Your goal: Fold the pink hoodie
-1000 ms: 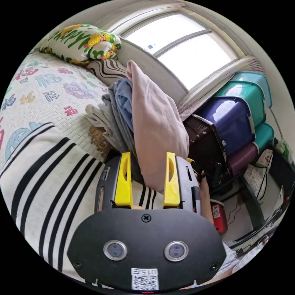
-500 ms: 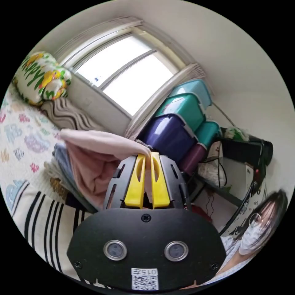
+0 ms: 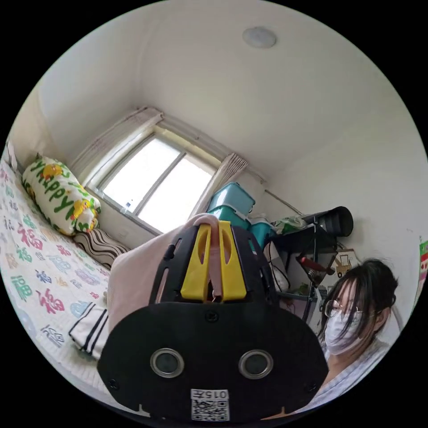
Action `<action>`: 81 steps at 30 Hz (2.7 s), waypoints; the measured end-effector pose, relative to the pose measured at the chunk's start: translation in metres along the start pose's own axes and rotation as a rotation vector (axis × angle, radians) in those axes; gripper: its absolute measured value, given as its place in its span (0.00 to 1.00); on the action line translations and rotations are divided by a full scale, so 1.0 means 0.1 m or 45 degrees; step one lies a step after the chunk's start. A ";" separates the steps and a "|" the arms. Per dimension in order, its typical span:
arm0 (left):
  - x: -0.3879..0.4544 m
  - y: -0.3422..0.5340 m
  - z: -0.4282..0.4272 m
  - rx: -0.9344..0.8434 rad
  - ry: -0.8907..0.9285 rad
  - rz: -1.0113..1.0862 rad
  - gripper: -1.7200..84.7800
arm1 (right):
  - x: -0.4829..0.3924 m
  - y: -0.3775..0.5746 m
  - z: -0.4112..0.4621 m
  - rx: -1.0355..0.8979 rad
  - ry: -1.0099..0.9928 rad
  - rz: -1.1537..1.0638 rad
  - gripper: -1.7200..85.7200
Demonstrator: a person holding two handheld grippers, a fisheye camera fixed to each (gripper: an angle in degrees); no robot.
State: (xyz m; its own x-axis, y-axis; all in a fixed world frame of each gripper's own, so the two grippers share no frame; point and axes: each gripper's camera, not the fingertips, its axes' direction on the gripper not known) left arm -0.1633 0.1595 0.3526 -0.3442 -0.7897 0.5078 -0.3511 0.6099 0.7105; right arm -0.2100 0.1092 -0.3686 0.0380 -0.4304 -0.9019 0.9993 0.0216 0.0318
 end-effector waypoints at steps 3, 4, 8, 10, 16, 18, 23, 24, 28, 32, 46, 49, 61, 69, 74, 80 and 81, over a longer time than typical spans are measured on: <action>0.50 -0.13 -0.86 0.032 -0.090 0.102 0.02 | -0.50 0.10 0.45 0.055 -0.207 0.010 0.06; 0.59 -0.14 -1.03 0.031 -0.126 0.112 0.02 | -0.61 0.14 0.55 0.056 -0.217 0.003 0.06; 1.06 -0.08 -2.15 0.018 -0.364 0.160 0.02 | -1.21 0.59 1.36 -0.022 -0.347 0.076 0.06; 1.25 -0.03 -2.54 0.031 -0.488 0.200 0.02 | -1.41 0.82 1.69 -0.034 -0.432 0.114 0.06; 1.16 0.31 -3.74 0.289 -0.584 0.065 0.03 | -2.26 1.28 2.73 -0.207 -0.573 0.085 0.06; 1.06 0.52 -4.18 0.468 -0.531 -0.059 0.03 | -2.60 1.43 3.11 -0.284 -0.630 0.046 0.06; 1.29 0.48 -4.33 0.474 -0.518 0.007 0.04 | -3.29 1.90 4.01 -0.560 -0.937 0.087 0.06; 1.39 0.36 -4.19 0.312 -0.607 0.040 0.04 | -3.53 2.09 4.25 -0.697 -0.997 0.038 0.06; 1.58 0.14 -3.72 -0.279 -0.915 0.089 0.05 | -4.20 2.71 4.60 -1.003 -1.116 -0.209 0.05; 1.64 0.19 -3.65 -0.460 -0.790 0.061 0.06 | -4.34 3.09 4.85 -1.120 -1.345 -0.143 0.05; 2.20 0.50 -2.76 -0.771 -0.554 0.386 0.08 | -5.10 3.67 6.31 -1.691 -1.917 -0.162 0.07; 2.18 0.49 -2.64 -0.795 -0.595 0.349 0.08 | -5.10 3.97 6.77 -1.927 -1.949 0.090 0.06; 2.82 0.76 -1.93 -1.138 -0.866 0.494 0.05 | -4.70 2.99 5.90 -1.497 -1.725 -0.204 0.09; 3.19 1.41 -1.53 -1.448 -1.161 0.462 0.03 | -2.90 2.28 4.22 -0.901 -1.406 -0.132 0.09; 3.21 1.53 -1.28 -1.397 -1.546 0.255 0.03 | -1.90 2.46 3.74 -0.985 -0.629 -0.088 0.09; 2.94 1.14 -0.80 -1.111 -2.994 0.430 0.03 | -1.54 2.79 3.44 -1.189 -0.585 -0.155 0.11; 2.85 1.06 -0.58 -1.101 -2.856 0.480 0.03 | -1.47 2.87 3.38 -1.196 -0.669 -0.119 0.10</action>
State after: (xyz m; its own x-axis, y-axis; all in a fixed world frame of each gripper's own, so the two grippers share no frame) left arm -0.2480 -0.0050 0.6014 -0.4908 0.8705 -0.0368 -0.0020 0.0411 0.9992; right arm 0.0733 -0.1259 -0.0809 0.1829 -0.7946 -0.5789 0.6030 0.5558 -0.5723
